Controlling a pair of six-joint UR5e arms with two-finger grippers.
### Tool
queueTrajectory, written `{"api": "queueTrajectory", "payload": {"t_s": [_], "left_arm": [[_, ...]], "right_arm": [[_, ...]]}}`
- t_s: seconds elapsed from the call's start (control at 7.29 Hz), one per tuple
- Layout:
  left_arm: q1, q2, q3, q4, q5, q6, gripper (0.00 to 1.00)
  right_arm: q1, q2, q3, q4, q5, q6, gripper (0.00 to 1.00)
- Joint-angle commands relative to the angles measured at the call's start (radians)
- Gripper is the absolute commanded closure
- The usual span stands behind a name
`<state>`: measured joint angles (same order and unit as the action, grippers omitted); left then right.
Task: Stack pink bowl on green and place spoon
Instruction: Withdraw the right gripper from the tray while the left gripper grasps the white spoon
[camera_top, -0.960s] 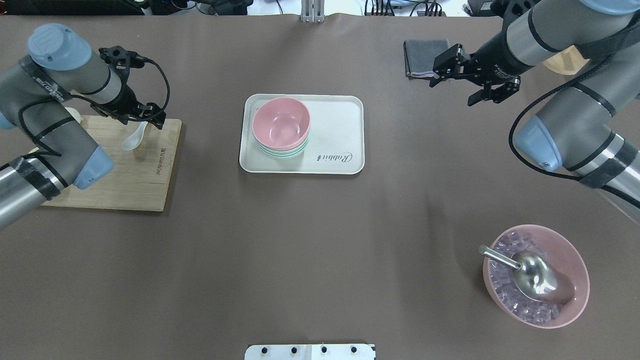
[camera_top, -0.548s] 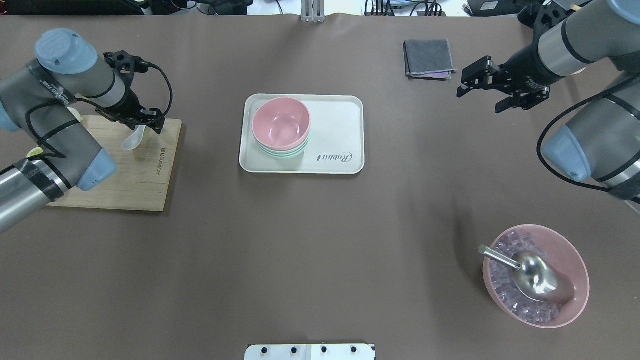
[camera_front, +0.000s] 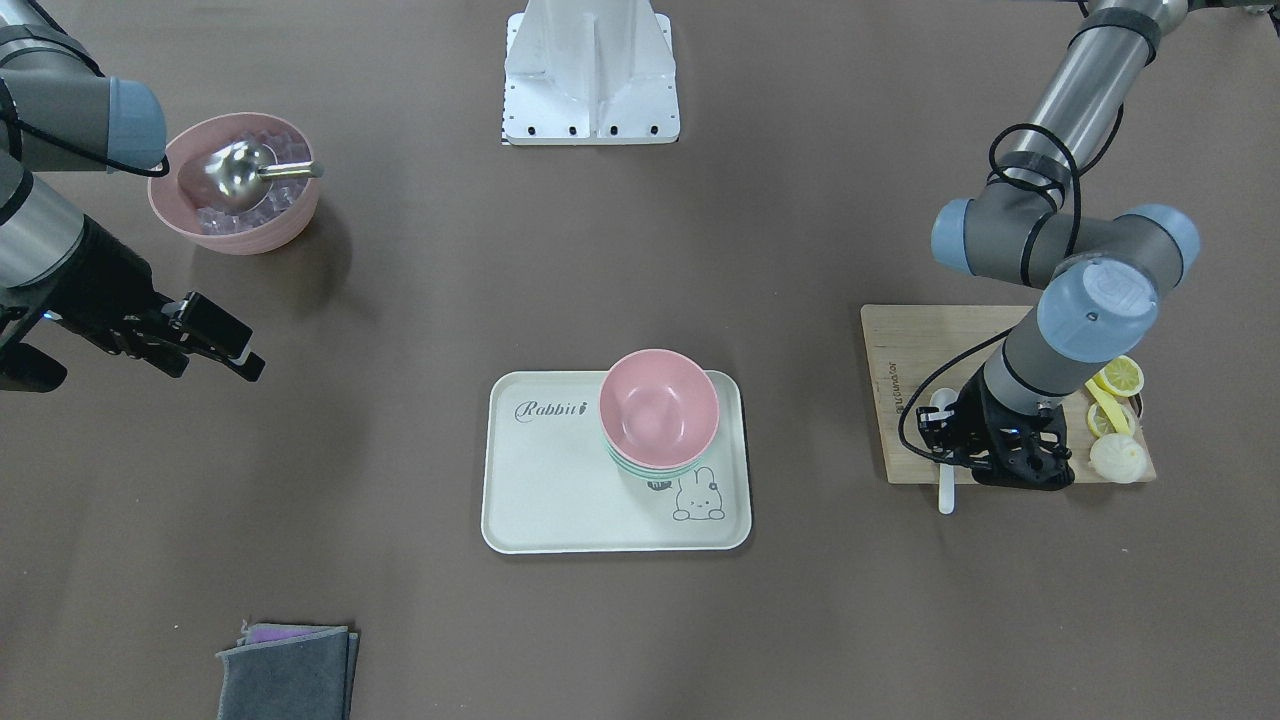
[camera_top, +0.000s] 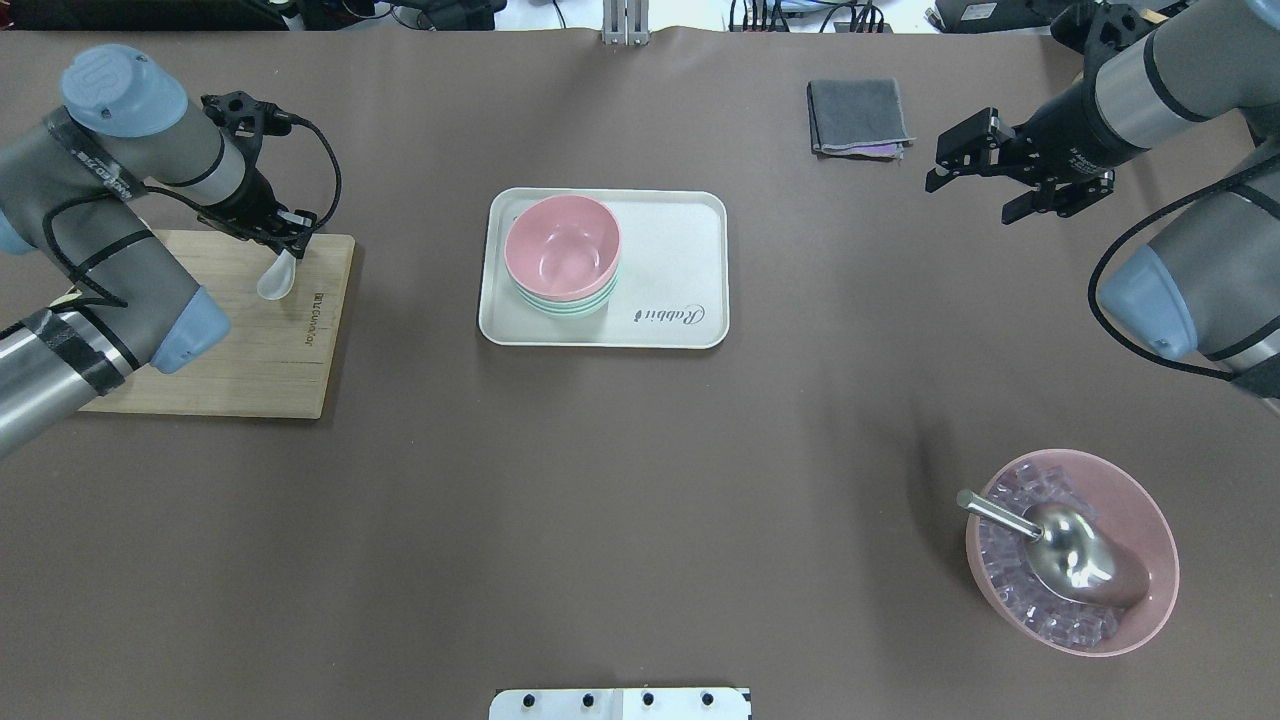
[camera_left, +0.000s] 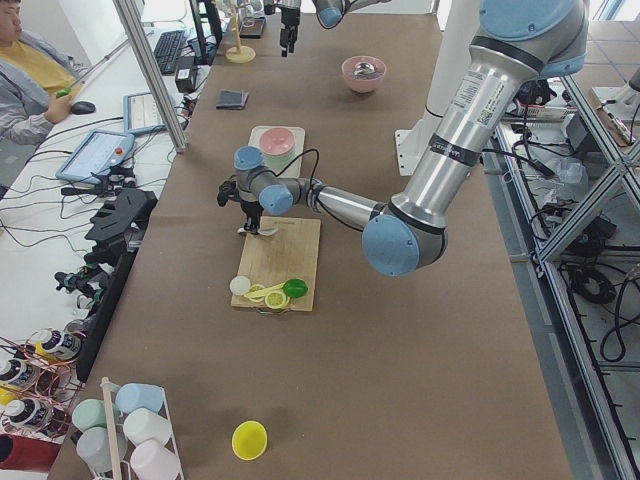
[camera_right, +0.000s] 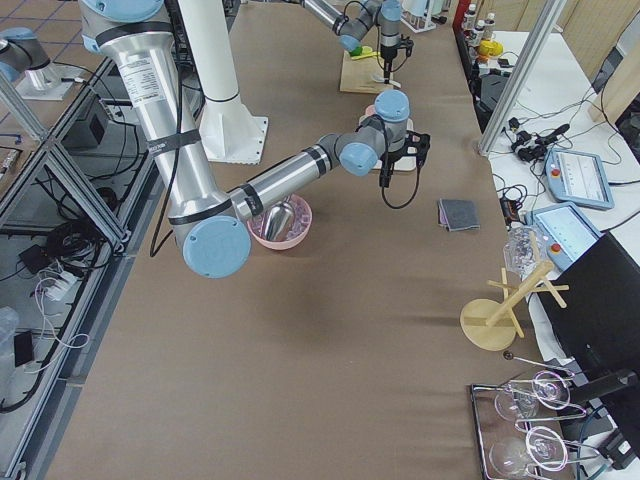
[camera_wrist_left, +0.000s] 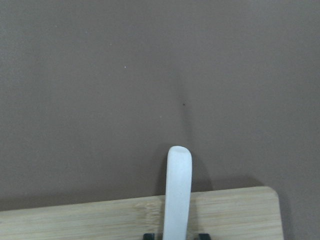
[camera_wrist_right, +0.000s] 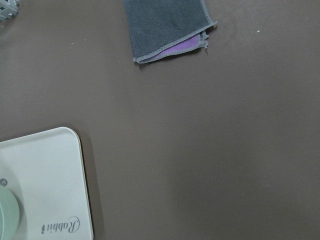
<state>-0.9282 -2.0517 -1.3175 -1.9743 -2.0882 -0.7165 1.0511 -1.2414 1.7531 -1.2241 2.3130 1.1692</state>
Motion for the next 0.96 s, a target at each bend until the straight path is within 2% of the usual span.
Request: {"api": "queueTrajectory", "payload": {"t_s": [0.0, 0.27, 0.55, 0.82], "left_arm": [[0.000, -0.025, -0.003, 0.002, -0.001, -0.014, 1.00], [-0.001, -0.031, -0.038, 0.002, -0.024, -0.024, 1.00], [0.008, -0.153, -0.054, -0.003, -0.053, -0.226, 1.00], [0.083, -0.272, -0.052, -0.003, -0.047, -0.398, 1.00]], "right_arm": [[0.015, -0.010, 0.000, 0.000, 0.015, 0.000, 0.00], [0.042, -0.015, -0.001, 0.000, 0.035, -0.002, 0.00], [0.125, -0.087, -0.001, 0.000, 0.078, -0.151, 0.00], [0.159, -0.143, -0.004, 0.000, 0.079, -0.255, 0.00]]}}
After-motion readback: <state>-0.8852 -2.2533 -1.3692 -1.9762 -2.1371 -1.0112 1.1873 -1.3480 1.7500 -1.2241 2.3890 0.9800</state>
